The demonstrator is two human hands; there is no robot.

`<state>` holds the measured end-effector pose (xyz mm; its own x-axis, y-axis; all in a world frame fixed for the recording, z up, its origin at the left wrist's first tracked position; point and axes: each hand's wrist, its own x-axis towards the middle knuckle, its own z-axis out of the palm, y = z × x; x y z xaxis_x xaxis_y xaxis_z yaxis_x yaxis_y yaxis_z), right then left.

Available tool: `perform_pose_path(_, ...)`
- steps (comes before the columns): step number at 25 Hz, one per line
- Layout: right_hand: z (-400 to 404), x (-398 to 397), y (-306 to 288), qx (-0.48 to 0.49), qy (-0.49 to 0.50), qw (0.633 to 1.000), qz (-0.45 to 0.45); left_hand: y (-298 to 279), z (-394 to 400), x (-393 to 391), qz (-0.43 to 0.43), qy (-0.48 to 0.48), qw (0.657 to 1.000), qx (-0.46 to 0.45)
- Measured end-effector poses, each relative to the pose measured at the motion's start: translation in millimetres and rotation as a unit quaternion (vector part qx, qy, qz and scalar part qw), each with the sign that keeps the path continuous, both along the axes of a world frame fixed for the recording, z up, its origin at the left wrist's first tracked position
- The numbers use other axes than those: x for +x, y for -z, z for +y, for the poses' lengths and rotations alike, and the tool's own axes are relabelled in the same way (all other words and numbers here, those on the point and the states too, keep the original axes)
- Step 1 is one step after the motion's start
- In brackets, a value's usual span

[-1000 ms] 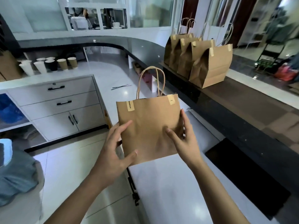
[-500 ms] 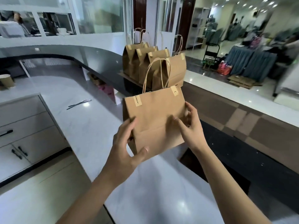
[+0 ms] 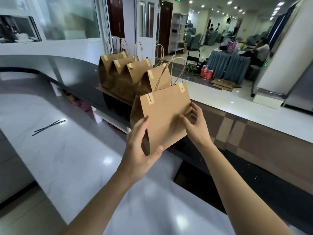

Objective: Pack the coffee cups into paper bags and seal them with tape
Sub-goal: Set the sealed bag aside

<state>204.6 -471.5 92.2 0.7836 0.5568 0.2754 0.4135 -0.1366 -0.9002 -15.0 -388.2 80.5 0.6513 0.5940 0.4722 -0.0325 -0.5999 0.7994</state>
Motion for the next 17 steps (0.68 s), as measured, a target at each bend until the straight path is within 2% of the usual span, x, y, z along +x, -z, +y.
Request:
perform_pose_path(5,21,19,-6,-0.046,0.011,0.999,0.001,1,8,48,0.006,0.008,1.0,-0.006)
perform_pose_path(17,54,78,13,-0.029,0.018,0.999,0.028,11,35,141,0.041,0.022,0.999,-0.006)
